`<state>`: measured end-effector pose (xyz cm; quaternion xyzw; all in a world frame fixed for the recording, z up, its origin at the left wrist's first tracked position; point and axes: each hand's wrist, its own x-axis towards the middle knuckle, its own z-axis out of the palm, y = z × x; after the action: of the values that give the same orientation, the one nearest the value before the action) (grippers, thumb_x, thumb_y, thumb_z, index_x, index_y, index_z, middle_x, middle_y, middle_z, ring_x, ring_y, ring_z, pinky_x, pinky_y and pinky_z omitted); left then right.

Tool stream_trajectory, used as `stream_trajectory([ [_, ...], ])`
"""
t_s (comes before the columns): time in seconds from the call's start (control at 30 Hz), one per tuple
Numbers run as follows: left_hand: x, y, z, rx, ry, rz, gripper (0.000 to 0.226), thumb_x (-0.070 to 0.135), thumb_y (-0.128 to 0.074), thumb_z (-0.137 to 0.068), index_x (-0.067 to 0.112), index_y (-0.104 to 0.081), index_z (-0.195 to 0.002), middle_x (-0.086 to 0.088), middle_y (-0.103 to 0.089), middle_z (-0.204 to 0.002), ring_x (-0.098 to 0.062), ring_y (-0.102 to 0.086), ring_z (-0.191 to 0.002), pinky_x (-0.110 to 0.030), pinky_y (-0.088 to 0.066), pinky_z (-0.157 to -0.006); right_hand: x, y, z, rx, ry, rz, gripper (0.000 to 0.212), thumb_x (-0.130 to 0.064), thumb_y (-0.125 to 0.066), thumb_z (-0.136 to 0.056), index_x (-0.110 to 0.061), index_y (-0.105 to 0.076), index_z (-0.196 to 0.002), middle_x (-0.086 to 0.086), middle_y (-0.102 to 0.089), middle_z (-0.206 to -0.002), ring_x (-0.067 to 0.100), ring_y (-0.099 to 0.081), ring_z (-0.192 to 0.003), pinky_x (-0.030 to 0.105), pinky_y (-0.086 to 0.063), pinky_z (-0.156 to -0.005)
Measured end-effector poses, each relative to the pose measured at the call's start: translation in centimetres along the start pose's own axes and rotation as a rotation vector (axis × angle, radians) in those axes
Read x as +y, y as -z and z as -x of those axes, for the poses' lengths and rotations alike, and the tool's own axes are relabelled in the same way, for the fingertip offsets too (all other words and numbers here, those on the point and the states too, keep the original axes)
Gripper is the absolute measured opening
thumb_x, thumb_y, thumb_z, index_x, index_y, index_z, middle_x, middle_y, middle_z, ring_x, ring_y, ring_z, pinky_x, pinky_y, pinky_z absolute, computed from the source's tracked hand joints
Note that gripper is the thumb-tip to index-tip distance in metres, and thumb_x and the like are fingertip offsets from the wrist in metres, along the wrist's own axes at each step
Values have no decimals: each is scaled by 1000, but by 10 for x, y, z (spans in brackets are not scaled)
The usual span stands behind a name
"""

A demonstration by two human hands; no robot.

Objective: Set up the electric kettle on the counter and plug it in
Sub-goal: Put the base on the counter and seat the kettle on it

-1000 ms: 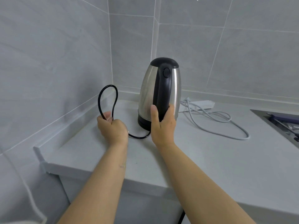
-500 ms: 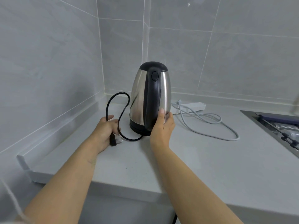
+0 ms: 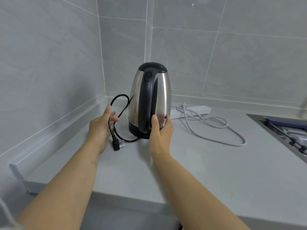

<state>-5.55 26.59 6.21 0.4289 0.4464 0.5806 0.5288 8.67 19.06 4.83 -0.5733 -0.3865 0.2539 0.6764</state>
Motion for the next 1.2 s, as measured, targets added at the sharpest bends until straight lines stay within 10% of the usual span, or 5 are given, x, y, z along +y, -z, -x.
stream_trajectory([
  [0.27, -20, 6, -19, 276, -127, -409, 19, 14, -65, -83, 15, -76, -99, -10, -74, -90, -29, -70, -86, -38, -54, -91, -2, 0, 1, -47, -16, 47, 68, -51, -45, -95, -25, -18, -152, -2, -17, -157, 13, -15, -145, 45, -21, -118],
  [0.67, -18, 6, -5, 144, -155, -889, 22, 23, -58, -70, 3, -58, -60, -24, -54, -68, -25, -43, -55, -25, -34, -54, -1, 1, -1, -54, -23, 54, 66, -52, -43, -95, -28, -19, -152, -5, -18, -157, 12, -18, -144, 43, -23, -118],
  [0.87, -15, 1, 8, 157, -488, -710, 79, 10, -61, -82, 31, -22, -148, -2, -33, -145, -19, -50, -115, -33, -44, -90, 0, 1, -2, -58, -26, 62, 63, -50, -41, -96, -29, -20, -151, -5, -19, -156, 13, -20, -144, 45, -24, -117],
  [1.07, -16, -1, 8, 52, -496, -632, 60, 12, -56, -90, 28, -39, -144, 2, -50, -138, -15, -45, -128, -27, -34, -104, 0, 2, -2, -54, -24, 55, 60, -47, -41, -97, -29, -21, -151, -5, -19, -156, 13, -21, -144, 43, -24, -117],
  [1.2, -17, 6, 2, 167, -351, -745, 44, 44, -50, -92, 8, -73, -82, -6, -66, -115, -28, -60, -106, -30, -42, -86, -1, 2, -2, -61, -26, 58, 60, -46, -41, -98, -28, -22, -151, -3, -19, -156, 14, -21, -144, 43, -23, -118],
])
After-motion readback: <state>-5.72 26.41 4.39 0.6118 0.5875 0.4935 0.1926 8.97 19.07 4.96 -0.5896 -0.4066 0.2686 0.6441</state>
